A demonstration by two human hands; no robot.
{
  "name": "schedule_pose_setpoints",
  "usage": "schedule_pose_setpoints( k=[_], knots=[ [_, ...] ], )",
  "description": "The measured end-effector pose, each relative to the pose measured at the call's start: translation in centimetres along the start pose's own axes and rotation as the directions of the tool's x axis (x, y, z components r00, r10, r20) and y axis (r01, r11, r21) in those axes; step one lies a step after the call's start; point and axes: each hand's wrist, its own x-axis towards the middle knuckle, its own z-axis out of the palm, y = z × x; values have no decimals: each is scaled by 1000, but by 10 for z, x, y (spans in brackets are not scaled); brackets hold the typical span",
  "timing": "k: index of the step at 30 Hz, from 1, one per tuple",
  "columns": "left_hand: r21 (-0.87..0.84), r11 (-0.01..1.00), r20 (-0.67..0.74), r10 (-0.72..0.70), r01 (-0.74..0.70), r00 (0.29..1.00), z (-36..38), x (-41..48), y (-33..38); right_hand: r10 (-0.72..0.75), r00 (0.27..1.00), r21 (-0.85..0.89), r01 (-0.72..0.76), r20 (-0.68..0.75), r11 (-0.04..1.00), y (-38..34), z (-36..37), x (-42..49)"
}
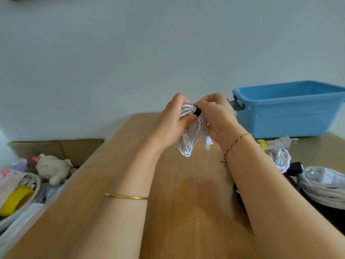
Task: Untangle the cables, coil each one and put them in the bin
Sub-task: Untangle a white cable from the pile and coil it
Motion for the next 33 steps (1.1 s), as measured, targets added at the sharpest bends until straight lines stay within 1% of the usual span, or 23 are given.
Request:
schedule_pose_setpoints(
  k=[3,6,9,11,13,15,16,19,22,26,29,33],
  knots=[
    [9,1000,0,11,-11,1000,-2,0,2,-33,999,-35,33,9,999,1,1,-2],
    [-11,1000,-3,-13,13,1000,-1,1,2,-92,996,-88,92,-2,992,0,2,-4],
    [-118,990,-37,-83,79,996,0,2,2,-149,988,-136,143,-30,980,0,5,-6],
    [-209,967,-64,-161,144,985,1,3,2,-197,980,-181,188,-36,965,0,7,-7],
    [-312,923,-77,-262,227,962,2,4,0,-256,967,-229,249,-2,941,-2,8,-8],
    [-440,853,-86,-351,281,932,0,5,-3,-332,942,-262,334,54,905,-4,9,-10],
    [-474,832,-95,-374,288,923,-2,6,-5,-374,923,-283,384,91,879,-6,10,-11],
    [-472,838,-87,-353,273,932,-9,5,-12,-464,856,-358,517,230,777,-9,12,-15],
    [-480,842,-66,-314,245,947,-11,4,-14,-464,832,-452,554,302,699,-11,13,-18],
    [-469,855,-77,-290,222,954,-13,3,-14,-460,825,-532,564,328,632,-11,12,-18],
    [-494,837,-119,-333,235,936,-11,4,-16,-460,817,-583,573,348,576,-12,12,-18],
    [-509,819,-205,-413,264,887,-11,5,-18,-430,828,-648,553,360,523,-11,14,-18]
  ],
)
